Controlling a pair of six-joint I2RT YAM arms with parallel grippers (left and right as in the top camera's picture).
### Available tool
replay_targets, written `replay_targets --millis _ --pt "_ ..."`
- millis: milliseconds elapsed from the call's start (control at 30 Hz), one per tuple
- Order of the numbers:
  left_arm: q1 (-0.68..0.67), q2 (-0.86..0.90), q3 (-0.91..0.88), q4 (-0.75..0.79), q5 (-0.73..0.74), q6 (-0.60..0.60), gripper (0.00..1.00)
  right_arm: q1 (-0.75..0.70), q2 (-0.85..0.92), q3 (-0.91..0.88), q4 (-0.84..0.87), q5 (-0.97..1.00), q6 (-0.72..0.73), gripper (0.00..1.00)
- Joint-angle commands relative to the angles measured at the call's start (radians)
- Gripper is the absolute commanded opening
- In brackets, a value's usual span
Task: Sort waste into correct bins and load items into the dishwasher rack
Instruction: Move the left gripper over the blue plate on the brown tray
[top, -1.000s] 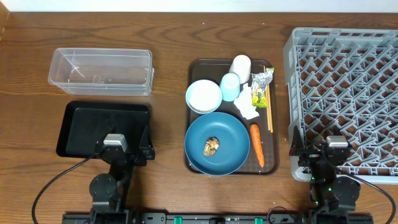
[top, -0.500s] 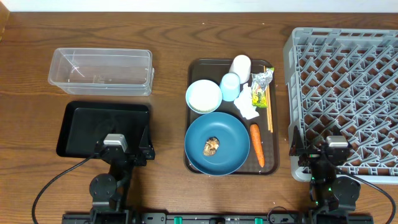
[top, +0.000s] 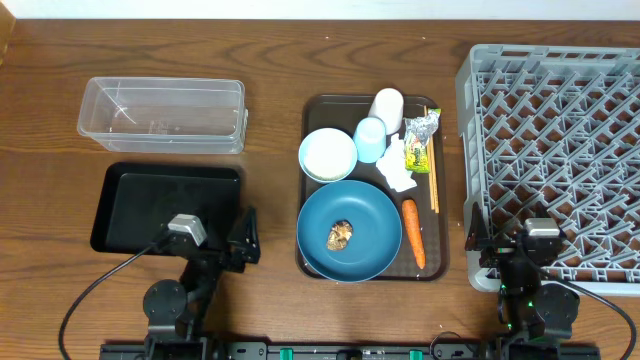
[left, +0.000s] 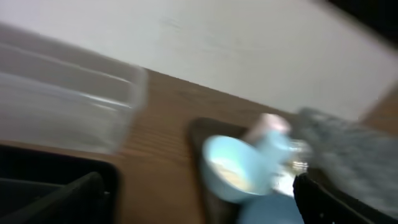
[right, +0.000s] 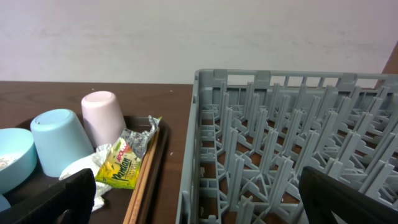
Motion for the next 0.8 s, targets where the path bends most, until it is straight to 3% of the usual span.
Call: replay_targets --millis 0,433,767 --pt "-0.001 -0.006 -0.017 -0.037 0.195 -0.211 0.98 -0.016 -0.006 -0.004 -0.001 -0.001 -0.015 0.99" --pt "-0.001 -0.006 -0.006 -0.040 0.352 -0.221 0.98 -0.016 -0.006 -0.004 -0.001 -0.001 -0.015 0.99" --pt "-0.001 0.097 0.144 -0.041 0.467 -0.210 0.98 -0.016 -0.006 -0.004 -0.001 -0.001 -0.015 0.99"
